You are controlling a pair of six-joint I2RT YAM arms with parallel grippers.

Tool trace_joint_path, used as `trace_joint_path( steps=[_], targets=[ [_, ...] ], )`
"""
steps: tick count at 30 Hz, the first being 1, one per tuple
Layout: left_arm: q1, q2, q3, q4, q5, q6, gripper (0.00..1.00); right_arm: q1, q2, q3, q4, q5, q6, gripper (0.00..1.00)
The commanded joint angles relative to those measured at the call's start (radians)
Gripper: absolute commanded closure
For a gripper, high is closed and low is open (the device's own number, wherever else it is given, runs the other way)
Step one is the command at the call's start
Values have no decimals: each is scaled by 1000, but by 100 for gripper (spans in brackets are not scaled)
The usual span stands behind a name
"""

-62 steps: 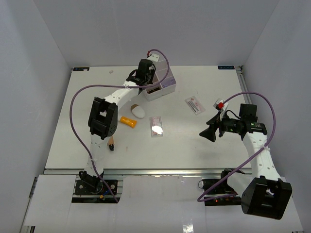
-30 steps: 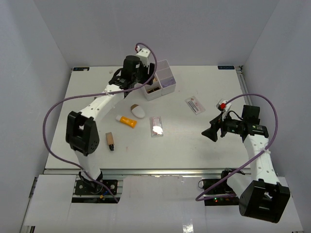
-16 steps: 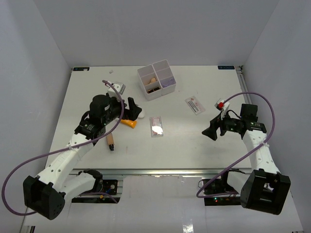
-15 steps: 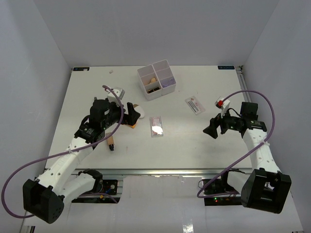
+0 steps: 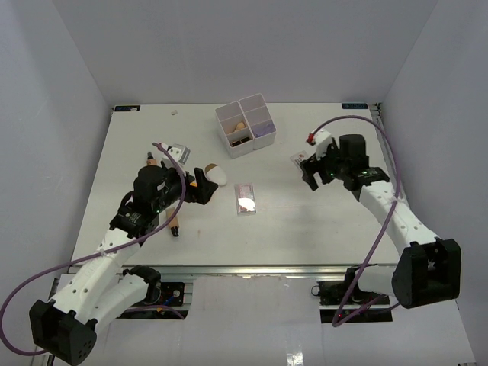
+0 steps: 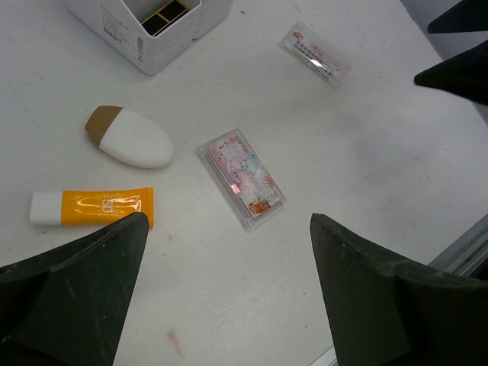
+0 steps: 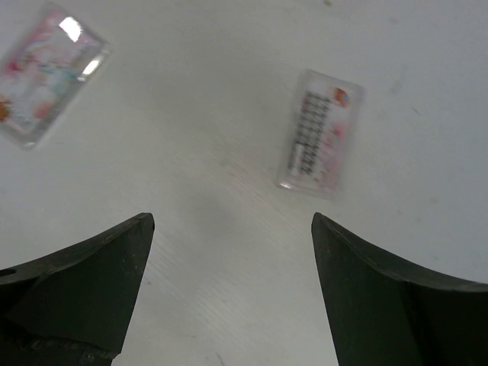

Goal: Organize the makeup

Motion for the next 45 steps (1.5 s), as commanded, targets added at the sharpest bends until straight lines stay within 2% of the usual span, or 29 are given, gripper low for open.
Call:
trace_joint_path(
  steps=[1,7,11,15,21,28,37,45],
  targets=[
    [9,-18,14,4,2,-3,2,237,68,49,74,88,39,10],
    [20,31,14,-2,-35,3,2,405,264,202,72,114,47,10],
    [34,-1,6,-3,-140,12,2,508,405,321,75,104,72,10],
    [35,-43,-8,-14,-256,20,2,572,579,502,92,187,176,10],
    [35,-86,-6,-37,-376,28,2,614,767,703,113,242,208,10],
    [35,-153,-15,-35,-436,30,2,633,941,850,121,236,216,10],
    [37,-178,-15,-36,-439,36,2,637,1053,940,129,206,233,10],
    [40,-179,-15,-36,-427,38,2,636,1096,944,135,176,266,10]
  ],
)
